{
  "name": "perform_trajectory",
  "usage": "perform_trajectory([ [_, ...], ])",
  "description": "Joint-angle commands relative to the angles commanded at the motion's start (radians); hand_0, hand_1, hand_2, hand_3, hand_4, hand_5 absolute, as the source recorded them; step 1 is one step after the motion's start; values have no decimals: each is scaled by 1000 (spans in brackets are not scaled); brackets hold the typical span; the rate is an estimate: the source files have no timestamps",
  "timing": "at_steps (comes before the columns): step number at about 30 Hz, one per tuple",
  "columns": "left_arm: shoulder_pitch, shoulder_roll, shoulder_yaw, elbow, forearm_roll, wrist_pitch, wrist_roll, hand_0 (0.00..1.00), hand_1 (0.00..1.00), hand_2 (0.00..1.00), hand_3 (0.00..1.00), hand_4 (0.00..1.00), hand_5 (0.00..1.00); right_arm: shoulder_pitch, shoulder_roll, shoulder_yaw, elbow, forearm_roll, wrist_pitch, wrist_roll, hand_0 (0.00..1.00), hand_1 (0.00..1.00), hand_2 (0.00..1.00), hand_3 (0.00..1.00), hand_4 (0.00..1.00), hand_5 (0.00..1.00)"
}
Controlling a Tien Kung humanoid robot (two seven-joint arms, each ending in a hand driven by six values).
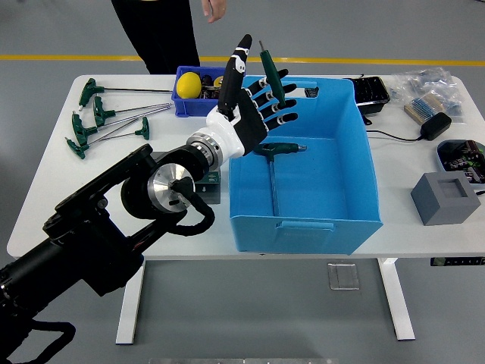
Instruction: Lift tool from toolbox,place it in box,lift tool from toolbox,place it in box
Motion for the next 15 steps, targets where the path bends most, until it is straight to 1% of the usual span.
perform_trajectory([
  [1, -7, -5, 22, 16, -2, -7, 8, 254, 352, 432, 481, 911, 959, 1, -1, 0, 0, -1, 0, 0, 586, 542, 629, 585, 798, 830],
  [3, -20, -14, 66, 53, -7, -26, 24, 254, 352, 432, 481, 911, 959, 2, -1, 0, 0, -1, 0, 0, 586, 542, 629, 585, 798, 830],
  [6, -54, -35, 141, 145, -10, -65, 57, 254, 352, 432, 481, 911, 959, 4, -3, -3, 0, -4, 0, -1, 586, 542, 629, 585, 798, 830],
  [7, -62, -35, 160, 177, -6, -72, 63, 272, 424, 514, 611, 905, 998, 5, -4, -6, 0, -3, 0, -1, 584, 542, 628, 584, 799, 829],
  [8, -70, -35, 175, 205, -2, -77, 67, 272, 424, 514, 611, 905, 998, 5, -5, -8, 0, -2, 0, 0, 584, 542, 628, 584, 799, 829],
  [11, -109, -35, 227, 306, 37, -118, 103, 272, 424, 514, 611, 905, 998, 7, -8, -18, 0, 3, 1, 0, 584, 542, 628, 584, 799, 829],
  [12, -122, -35, 240, 340, 60, -147, 126, 272, 424, 514, 611, 905, 998, 8, -9, -22, 0, 2, 1, 1, 584, 542, 628, 584, 799, 829],
  [13, -133, -35, 250, 366, 82, -173, 149, 351, 528, 642, 797, 912, 998, 9, -10, -23, 0, 1, 2, 0, 587, 542, 628, 584, 799, 828],
  [15, -156, -35, 267, 411, 131, -220, 190, 351, 528, 642, 797, 912, 998, 11, -12, -29, 0, 2, 2, 1, 587, 542, 628, 584, 799, 828],
])
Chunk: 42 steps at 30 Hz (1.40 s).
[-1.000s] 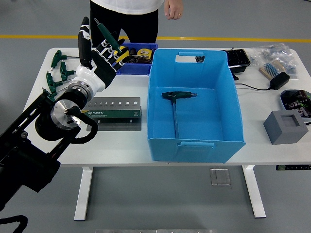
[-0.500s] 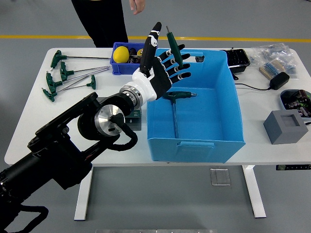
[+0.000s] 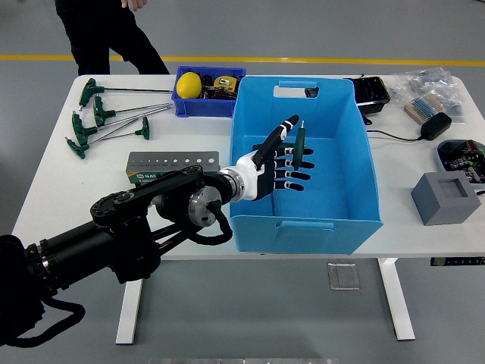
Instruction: Lift tool from toolbox,place it in box,lift tool from toolbox,place it in box
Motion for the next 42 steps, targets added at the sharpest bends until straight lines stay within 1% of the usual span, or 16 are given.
perform_trajectory([
  [3, -33, 0, 16, 55, 79, -38, 38, 351, 528, 642, 797, 912, 998, 1, -3, -9, 0, 3, 0, 1, 587, 542, 628, 584, 799, 828],
  [4, -45, 0, 18, 73, 101, -45, 49, 510, 619, 772, 941, 929, 998, 2, -5, -12, 0, 3, 0, 2, 585, 542, 624, 585, 800, 827],
  [9, -78, 0, 20, 102, 143, -80, 93, 510, 619, 772, 941, 929, 998, 4, -9, -15, 0, 5, -1, 2, 585, 542, 624, 585, 800, 827],
  [10, -82, 0, 20, 102, 144, -89, 101, 717, 744, 956, 998, 944, 998, 4, -10, -15, 0, 5, -1, 3, 584, 542, 622, 585, 802, 825],
  [14, -94, 0, 11, 87, 152, -104, 122, 717, 744, 956, 998, 944, 998, 7, -11, -15, 0, 5, -1, 3, 584, 542, 622, 585, 802, 825],
  [19, -119, 0, -3, 68, 159, -98, 125, 732, 761, 958, 998, 957, 998, 9, -13, -12, 0, 5, -1, 3, 585, 542, 620, 585, 803, 823],
  [23, -139, 0, -25, 50, 169, -89, 119, 717, 744, 934, 998, 954, 998, 10, -14, -8, 0, -1, 0, 2, 585, 542, 617, 584, 803, 823],
  [27, -144, 0, -55, 24, 191, -57, 106, 717, 744, 934, 998, 954, 998, 9, -14, 3, 0, -6, -1, 1, 585, 542, 617, 584, 803, 823],
  [28, -139, 0, -68, 11, 211, -34, 93, 694, 715, 894, 998, 942, 998, 8, -13, 6, 0, -7, -1, 1, 584, 541, 616, 585, 805, 822],
  [31, -114, 0, -106, -32, 297, 35, 47, 694, 715, 894, 998, 942, 998, 7, -11, 14, 0, -11, -1, 0, 584, 541, 616, 585, 805, 822],
  [33, -72, 0, -155, -76, 374, 54, -3, 694, 715, 894, 998, 942, 998, 3, -7, 25, 0, -11, -2, 1, 584, 541, 616, 585, 805, 822],
  [34, -54, 0, -174, -96, 406, 57, -20, 696, 705, 831, 888, 908, 998, 3, -6, 29, 0, -12, -2, 0, 584, 538, 615, 585, 805, 821],
  [38, 44, 0, -262, -189, 557, 49, -99, 696, 705, 831, 888, 908, 998, -4, -1, 43, 0, -15, -3, 0, 584, 538, 615, 585, 805, 821],
  [39, 76, 6, -289, -219, 596, 27, -110, 696, 705, 831, 888, 908, 998, -5, 1, 48, 0, -21, -2, -1, 584, 538, 615, 585, 805, 821],
  [40, 105, 20, -310, -245, 635, 3, -110, 699, 699, 814, 843, 905, 998, -6, 3, 54, 0, -26, -2, -2, 584, 538, 614, 585, 806, 821],
  [42, 156, 47, -340, -286, 695, -39, -103, 699, 699, 814, 843, 905, 998, -8, 5, 56, 0, -25, -3, 0, 584, 538, 614, 585, 806, 821],
])
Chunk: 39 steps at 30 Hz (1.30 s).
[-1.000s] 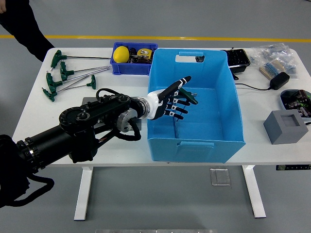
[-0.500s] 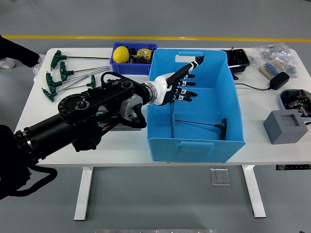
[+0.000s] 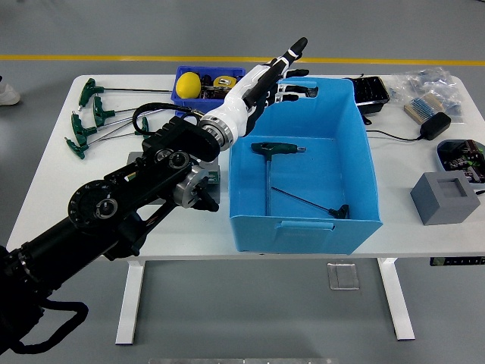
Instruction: Lift tool from toolbox,place it in box,lift tool from toolbox,place it in box
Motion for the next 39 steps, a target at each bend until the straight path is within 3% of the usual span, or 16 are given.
perform_trajectory([
  [3, 116, 89, -55, -85, 110, -65, -10, 699, 699, 814, 843, 905, 998, -8, 5, 11, 0, 19, -5, 5, 584, 538, 614, 585, 806, 821],
  [6, 210, 149, -112, -142, 227, -94, -46, 703, 712, 814, 840, 906, 998, -11, 9, 18, 0, 16, -6, 5, 583, 539, 614, 585, 805, 821],
  [9, 336, 187, -184, -189, 357, -85, -46, 703, 712, 814, 840, 906, 998, -14, 12, 19, 0, 15, -8, 4, 583, 539, 614, 585, 805, 821],
  [10, 375, 194, -204, -203, 396, -78, -49, 696, 711, 804, 823, 885, 930, -16, 14, 19, 0, 17, -9, 4, 584, 540, 618, 584, 804, 824],
  [12, 458, 199, -254, -230, 480, -67, -75, 696, 711, 804, 823, 885, 930, -19, 16, 18, 0, 21, -10, 6, 584, 540, 618, 584, 804, 824],
  [15, 588, 173, -333, -235, 610, -18, -164, 696, 711, 804, 823, 885, 930, -22, 21, 21, 0, 27, -14, 6, 584, 540, 618, 584, 804, 824],
  [16, 626, 166, -352, -230, 649, -6, -188, 508, 629, 723, 778, 998, 520, -22, 21, 22, 0, 27, -14, 6, 583, 540, 621, 584, 803, 824],
  [19, 752, 142, -409, -195, 779, 67, -266, 508, 629, 723, 778, 998, 520, -24, 24, 19, 0, 36, -16, 5, 583, 540, 621, 584, 803, 824],
  [21, 795, 129, -427, -175, 863, 108, -291, 508, 629, 723, 778, 998, 520, -24, 24, 11, 0, 38, -16, 3, 583, 540, 621, 584, 803, 824],
  [22, 800, 122, -433, -165, 901, 129, -300, 343, 495, 552, 648, 998, 239, -24, 25, 7, 0, 38, -16, 3, 581, 540, 626, 583, 800, 825],
  [27, 772, 87, -456, -116, 1008, 206, -331, 343, 495, 552, 648, 998, 239, -27, 27, -6, 0, 39, -14, 1, 581, 540, 626, 583, 800, 825],
  [28, 758, 81, -455, -107, 1019, 224, -336, 306, 443, 505, 574, 959, 50, -27, 27, -8, 0, 40, -14, 1, 581, 539, 627, 583, 798, 826],
  [33, 720, 72, -457, -99, 1061, 284, -350, 306, 443, 505, 574, 959, 50, -29, 27, -11, 0, 41, -13, 3, 581, 539, 627, 583, 798, 826],
  [34, 716, 73, -458, -103, 1068, 289, -351, 301, 428, 489, 567, 867, 2, -30, 27, -9, 0, 41, -14, 3, 581, 539, 625, 581, 797, 826],
  [39, 703, 84, -466, -148, 1095, 301, -369, 301, 428, 489, 567, 867, 2, -35, 28, 0, 0, 39, -14, 4, 581, 539, 625, 581, 797, 826],
])
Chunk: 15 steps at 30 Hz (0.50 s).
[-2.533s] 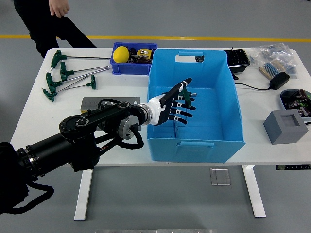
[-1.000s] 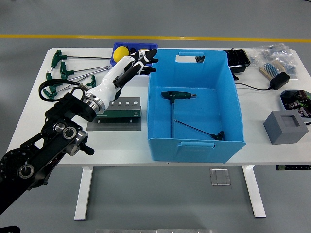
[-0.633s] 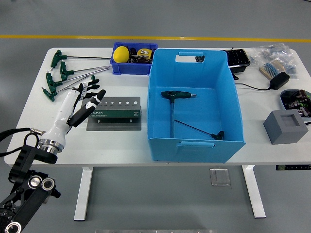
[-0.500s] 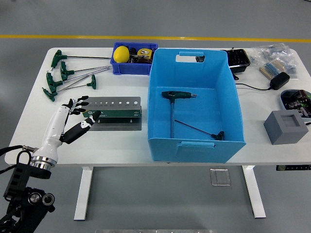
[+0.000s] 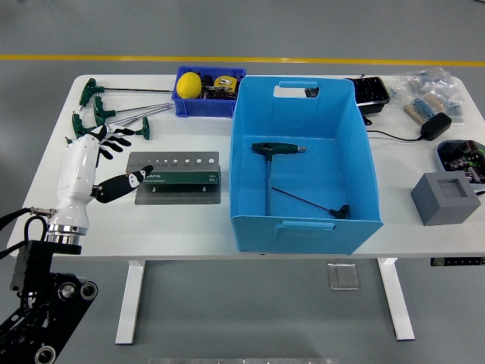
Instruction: Lift tool from toolbox,place it in box,lift tool from toolbox,place it in box
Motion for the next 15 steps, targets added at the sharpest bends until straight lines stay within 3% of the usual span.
perform_trajectory([
  [7, -11, 1, -30, -59, 34, 12, -27, 303, 418, 480, 561, 884, 2, -4, 3, 1, 0, -6, 0, -5, 583, 539, 626, 581, 790, 833],
  [15, 3, -6, -79, -99, 62, 22, -96, 302, 426, 491, 565, 883, 2, -8, 7, 0, 0, -10, 1, -9, 583, 539, 626, 581, 787, 835],
])
